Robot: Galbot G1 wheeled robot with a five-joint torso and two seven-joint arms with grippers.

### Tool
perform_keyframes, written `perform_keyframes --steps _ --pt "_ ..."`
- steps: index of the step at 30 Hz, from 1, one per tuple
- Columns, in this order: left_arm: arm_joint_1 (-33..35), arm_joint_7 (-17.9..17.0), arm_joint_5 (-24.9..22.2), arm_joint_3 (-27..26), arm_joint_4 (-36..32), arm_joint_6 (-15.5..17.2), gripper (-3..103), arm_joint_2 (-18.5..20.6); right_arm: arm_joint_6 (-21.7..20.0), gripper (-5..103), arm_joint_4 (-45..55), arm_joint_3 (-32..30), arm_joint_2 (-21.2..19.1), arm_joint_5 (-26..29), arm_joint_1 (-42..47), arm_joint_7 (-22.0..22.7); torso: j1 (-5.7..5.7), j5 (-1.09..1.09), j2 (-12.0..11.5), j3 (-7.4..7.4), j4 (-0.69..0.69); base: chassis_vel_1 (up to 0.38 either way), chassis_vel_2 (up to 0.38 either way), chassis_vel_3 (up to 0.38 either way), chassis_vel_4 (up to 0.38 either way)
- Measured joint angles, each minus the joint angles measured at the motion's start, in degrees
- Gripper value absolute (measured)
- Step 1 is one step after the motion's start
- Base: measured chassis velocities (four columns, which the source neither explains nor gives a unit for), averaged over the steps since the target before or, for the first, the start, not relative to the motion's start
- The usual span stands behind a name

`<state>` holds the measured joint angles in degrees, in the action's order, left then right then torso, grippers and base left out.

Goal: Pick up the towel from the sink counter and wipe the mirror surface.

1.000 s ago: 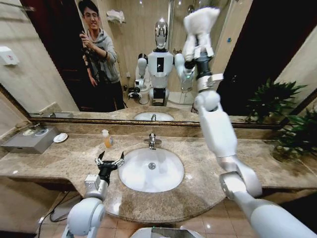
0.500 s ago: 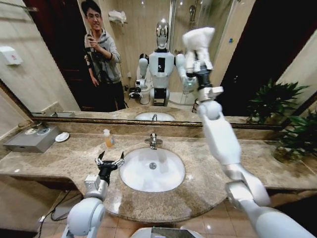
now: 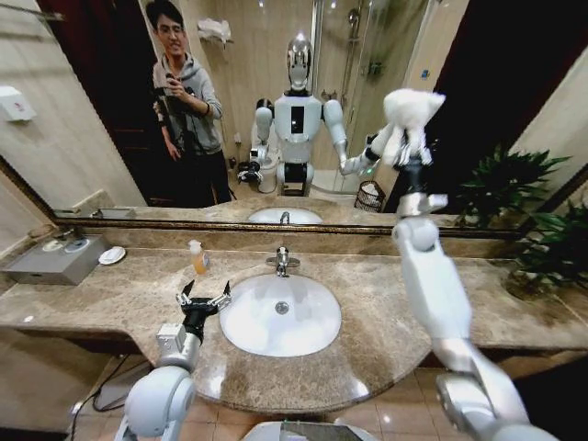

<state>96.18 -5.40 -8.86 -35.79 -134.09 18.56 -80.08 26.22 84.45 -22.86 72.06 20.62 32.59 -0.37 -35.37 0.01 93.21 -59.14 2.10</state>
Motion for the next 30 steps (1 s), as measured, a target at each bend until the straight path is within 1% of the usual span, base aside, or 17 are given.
perform_keyframes --steps 2,3,4,6,8,13,20,22,24,26,27,28,30 --pt "0.0 0.0 0.0 0.0 0.0 0.0 100 0.0 1.5 17 0.5 -0.1 1.2 -0.3 3.0 -0.7 0.00 -0.02 0.0 0.00 0.00 0.000 0.000 0.000 0.000" --pt "0.0 0.0 0.0 0.0 0.0 0.0 100 0.0 1.5 17 0.5 -0.1 1.2 -0.3 3.0 -0.7 0.00 -0.02 0.0 0.00 0.00 0.000 0.000 0.000 0.000" --pt "0.0 0.0 0.0 0.0 0.0 0.0 100 0.0 2.5 17 0.1 -0.3 1.7 -0.3 4.8 -1.2 0.00 0.00 0.0 0.00 -0.01 0.000 0.000 0.000 0.000" --pt "0.0 0.0 0.0 0.0 0.0 0.0 100 0.0 3.0 17 -0.2 -0.6 2.0 -0.3 6.1 -1.6 0.01 -0.01 0.0 0.00 -0.03 0.000 0.000 0.000 0.000" --pt "0.0 0.0 0.0 0.0 0.0 0.0 100 0.0 4.4 17 -2.0 -1.9 2.7 0.1 8.8 -2.3 0.01 0.00 0.0 0.00 -0.04 0.000 0.000 0.000 0.000" --pt "0.0 0.0 0.0 0.0 0.0 0.0 100 0.0 5.3 17 -4.7 -3.1 2.8 0.7 9.7 -2.6 0.01 0.00 0.0 0.00 -0.04 0.000 0.000 0.000 0.000" --pt "0.0 0.0 0.0 0.0 0.0 0.0 100 0.0 5.8 17 -7.7 -2.8 4.0 0.1 8.5 -2.7 0.01 -0.02 0.0 0.00 -0.03 0.000 0.000 0.000 0.000" --pt "0.0 0.0 0.0 0.0 0.0 0.0 100 0.0 6.0 17 -8.0 -1.6 5.8 -0.9 8.3 -3.8 0.01 -0.02 0.0 0.00 -0.03 0.000 0.000 0.000 0.000" --pt "0.0 0.0 0.0 0.0 0.0 0.0 100 0.0 6.1 17 -8.0 -1.1 6.4 -1.3 8.4 -4.4 0.01 -0.02 0.0 0.00 -0.03 0.000 0.000 0.000 0.000" --pt "0.0 0.0 0.0 0.0 0.0 0.0 100 0.0 6.5 17 -8.2 0.3 8.3 -2.4 8.4 -6.7 0.01 -0.02 0.0 0.00 -0.01 0.000 0.000 0.000 0.000" --pt "0.0 0.0 0.0 0.0 0.0 0.0 100 0.0 6.5 17 -8.2 0.3 8.3 -2.4 8.4 -6.7 0.01 -0.02 0.0 0.00 -0.01 0.000 0.000 0.000 0.000" --pt "0.0 0.0 0.0 0.0 0.0 0.0 100 0.0 6.8 17 -8.3 0.9 9.4 -3.1 8.4 -7.9 0.01 -0.02 0.0 0.00 0.01 0.000 0.000 0.000 0.000" --pt "0.0 0.0 0.0 0.0 0.0 0.0 100 0.0 6.9 17 -8.8 1.1 10.1 -3.4 8.3 -8.3 0.01 -0.02 0.0 0.00 0.00 0.000 0.000 0.000 0.000"
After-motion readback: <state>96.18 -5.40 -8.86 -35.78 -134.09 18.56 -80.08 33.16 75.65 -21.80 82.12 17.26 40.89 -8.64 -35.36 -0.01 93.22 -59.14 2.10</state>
